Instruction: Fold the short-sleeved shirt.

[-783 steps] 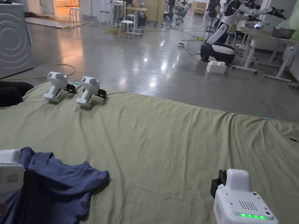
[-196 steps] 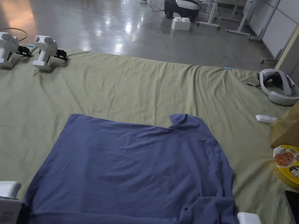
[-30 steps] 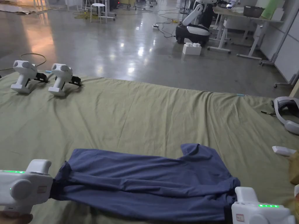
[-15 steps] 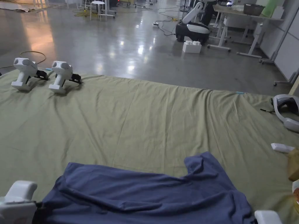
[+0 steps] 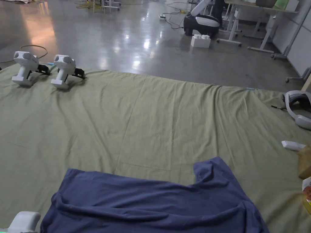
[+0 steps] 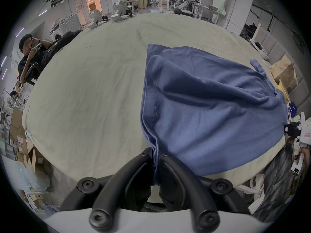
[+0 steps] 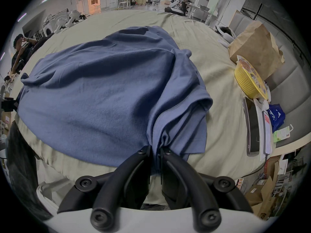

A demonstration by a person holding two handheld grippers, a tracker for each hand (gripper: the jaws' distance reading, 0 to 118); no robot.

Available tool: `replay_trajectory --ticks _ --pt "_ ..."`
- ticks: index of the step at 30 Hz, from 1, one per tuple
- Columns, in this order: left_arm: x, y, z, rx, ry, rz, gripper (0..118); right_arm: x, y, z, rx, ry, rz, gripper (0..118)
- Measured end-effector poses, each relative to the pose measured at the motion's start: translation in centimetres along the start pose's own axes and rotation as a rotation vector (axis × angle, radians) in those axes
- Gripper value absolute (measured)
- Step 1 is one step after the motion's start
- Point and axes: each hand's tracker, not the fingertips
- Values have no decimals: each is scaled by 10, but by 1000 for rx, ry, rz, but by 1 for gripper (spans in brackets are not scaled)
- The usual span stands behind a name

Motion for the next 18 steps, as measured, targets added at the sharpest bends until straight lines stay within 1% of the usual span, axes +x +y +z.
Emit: replay_trajectory --ticks 1,2,3,4,5,6,7,8,10,13,15,18 --pt "1 2 2 3 3 1 9 1 2 5 1 -2 1 19" --pt "1 3 5 7 4 5 9 1 5 10 0 -13 2 29" --pt "3 6 8 10 9 10 11 2 9 18 14 -37 8 48" --pt "5 9 13 35 12 12 13 3 14 28 57 -51 5 57" --pt "7 12 18 74 8 10 20 4 21 37 103 -55 -4 59" --pt "9 16 25 114 1 12 43 5 29 48 151 -63 -17 67" --pt "12 23 32 156 -19 19 60 6 38 58 201 -72 -31 75" --pt "15 28 38 187 -36 21 66 6 46 66 245 -74 -41 79" --pt "23 42 48 282 -44 7 66 4 64 84 379 -50 -65 79" --pt "42 63 62 407 -7 -18 66 -4 88 97 515 -31 -97 79" --pt "52 73 71 499 -14 3 66 -13 97 102 623 -11 -114 79" --pt "59 82 79 646 -28 42 65 -30 104 110 772 -24 -129 76"
